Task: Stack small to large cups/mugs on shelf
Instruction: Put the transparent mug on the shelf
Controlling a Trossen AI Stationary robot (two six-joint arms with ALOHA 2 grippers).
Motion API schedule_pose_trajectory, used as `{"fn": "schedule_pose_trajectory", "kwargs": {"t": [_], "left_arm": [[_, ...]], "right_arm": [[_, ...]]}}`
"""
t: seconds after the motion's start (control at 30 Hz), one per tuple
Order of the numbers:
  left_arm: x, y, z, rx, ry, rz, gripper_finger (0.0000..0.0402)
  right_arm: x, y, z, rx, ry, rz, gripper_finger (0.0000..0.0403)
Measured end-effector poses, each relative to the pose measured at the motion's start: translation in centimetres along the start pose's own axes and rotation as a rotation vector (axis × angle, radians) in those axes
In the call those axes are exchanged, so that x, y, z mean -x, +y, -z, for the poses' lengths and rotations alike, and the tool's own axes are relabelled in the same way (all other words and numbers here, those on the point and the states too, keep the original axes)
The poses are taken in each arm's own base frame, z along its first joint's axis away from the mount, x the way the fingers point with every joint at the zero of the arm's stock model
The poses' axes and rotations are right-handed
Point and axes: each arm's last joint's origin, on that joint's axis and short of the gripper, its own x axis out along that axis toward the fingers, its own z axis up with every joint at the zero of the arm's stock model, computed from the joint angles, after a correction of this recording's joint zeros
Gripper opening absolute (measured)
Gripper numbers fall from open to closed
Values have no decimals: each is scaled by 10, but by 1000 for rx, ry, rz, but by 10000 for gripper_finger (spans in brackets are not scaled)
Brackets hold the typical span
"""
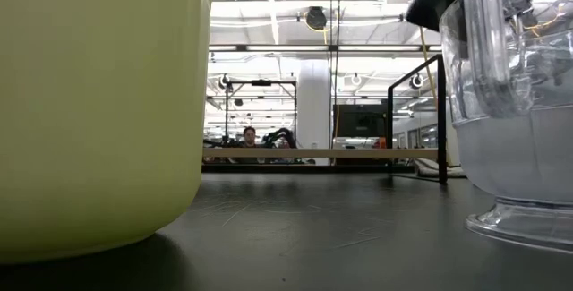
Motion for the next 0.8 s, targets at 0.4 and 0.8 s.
{"fn": "schedule_pose_trajectory", "kwargs": {"t": [0.4,0.8], "left_arm": [[0,0,0,0,0,0,33],[0,0,0,0,0,0,33]], "right_arm": [[-6,5,-2,-168,-28,-125,199],[-7,7,2,-213,-9,-119,199]]}}
